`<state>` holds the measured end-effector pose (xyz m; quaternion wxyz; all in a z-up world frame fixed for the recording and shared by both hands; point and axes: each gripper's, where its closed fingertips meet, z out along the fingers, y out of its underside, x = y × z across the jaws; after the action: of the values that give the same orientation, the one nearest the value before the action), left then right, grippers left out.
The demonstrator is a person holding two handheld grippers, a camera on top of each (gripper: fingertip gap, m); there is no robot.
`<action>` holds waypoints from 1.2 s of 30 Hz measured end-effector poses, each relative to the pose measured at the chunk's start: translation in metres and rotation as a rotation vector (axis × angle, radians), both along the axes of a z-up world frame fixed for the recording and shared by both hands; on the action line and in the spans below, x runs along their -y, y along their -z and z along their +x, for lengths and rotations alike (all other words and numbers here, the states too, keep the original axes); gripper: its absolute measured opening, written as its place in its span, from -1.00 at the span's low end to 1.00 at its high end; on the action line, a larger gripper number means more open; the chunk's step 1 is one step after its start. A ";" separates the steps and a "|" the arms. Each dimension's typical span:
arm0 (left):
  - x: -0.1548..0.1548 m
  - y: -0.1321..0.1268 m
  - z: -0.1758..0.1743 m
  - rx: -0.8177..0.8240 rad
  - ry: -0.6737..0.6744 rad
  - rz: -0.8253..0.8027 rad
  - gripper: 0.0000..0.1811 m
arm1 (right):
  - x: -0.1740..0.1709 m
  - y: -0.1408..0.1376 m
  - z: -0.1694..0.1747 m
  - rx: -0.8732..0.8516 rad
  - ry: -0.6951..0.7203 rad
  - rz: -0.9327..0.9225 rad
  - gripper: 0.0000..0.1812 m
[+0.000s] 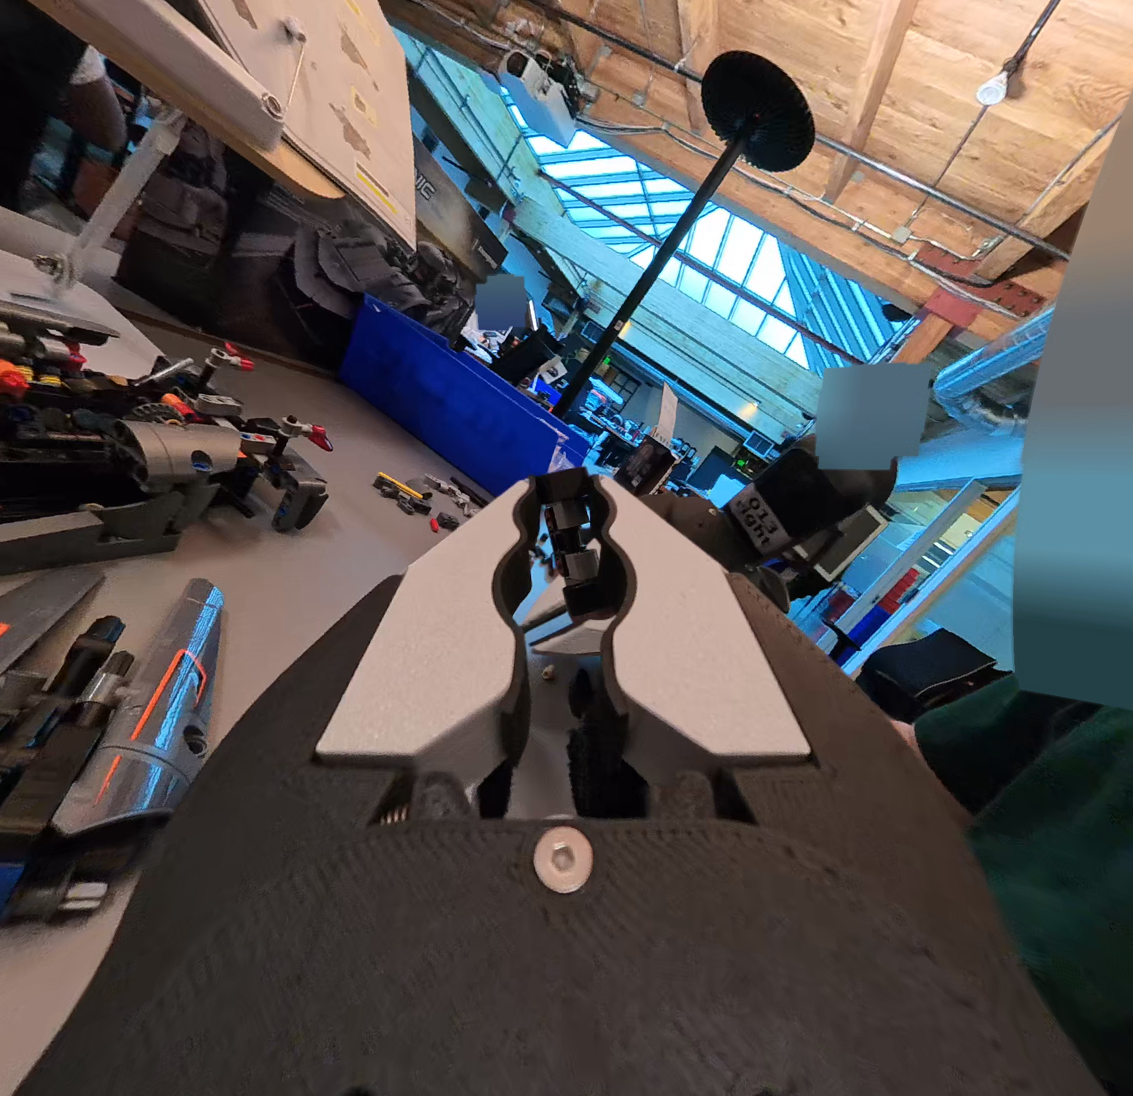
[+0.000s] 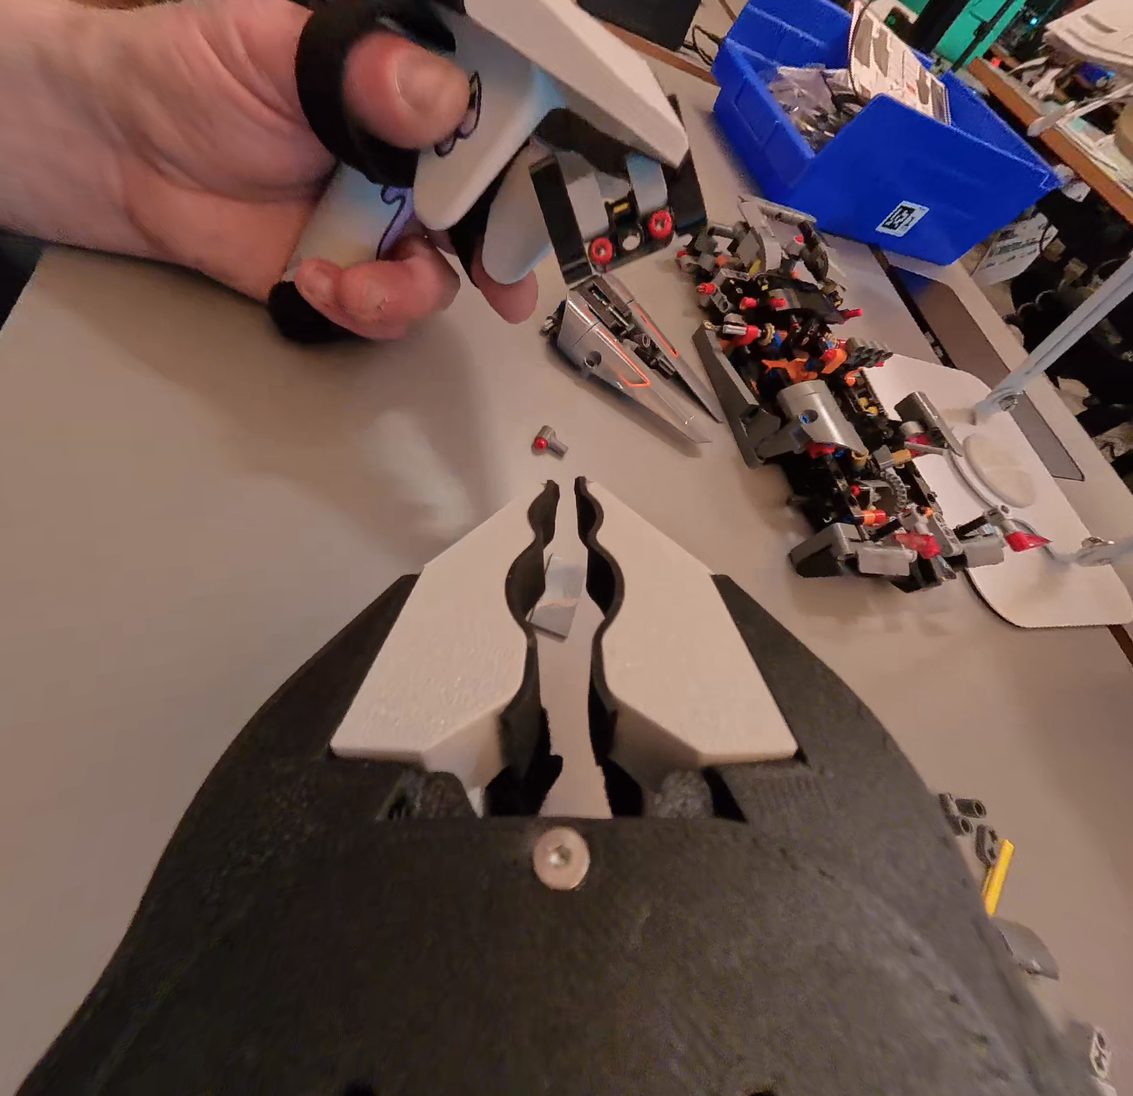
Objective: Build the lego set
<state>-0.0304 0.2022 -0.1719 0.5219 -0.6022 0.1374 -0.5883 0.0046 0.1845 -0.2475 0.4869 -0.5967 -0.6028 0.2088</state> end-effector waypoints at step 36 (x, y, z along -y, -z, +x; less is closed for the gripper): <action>0.023 0.003 -0.044 -0.170 -0.143 0.124 -0.86 | 0.008 0.017 -0.016 0.181 -0.018 0.171 -0.75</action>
<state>-0.0745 0.1787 -0.1754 0.5854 -0.6246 0.1741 -0.4867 -0.0110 0.1767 -0.2640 0.4777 -0.5640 -0.6652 0.1062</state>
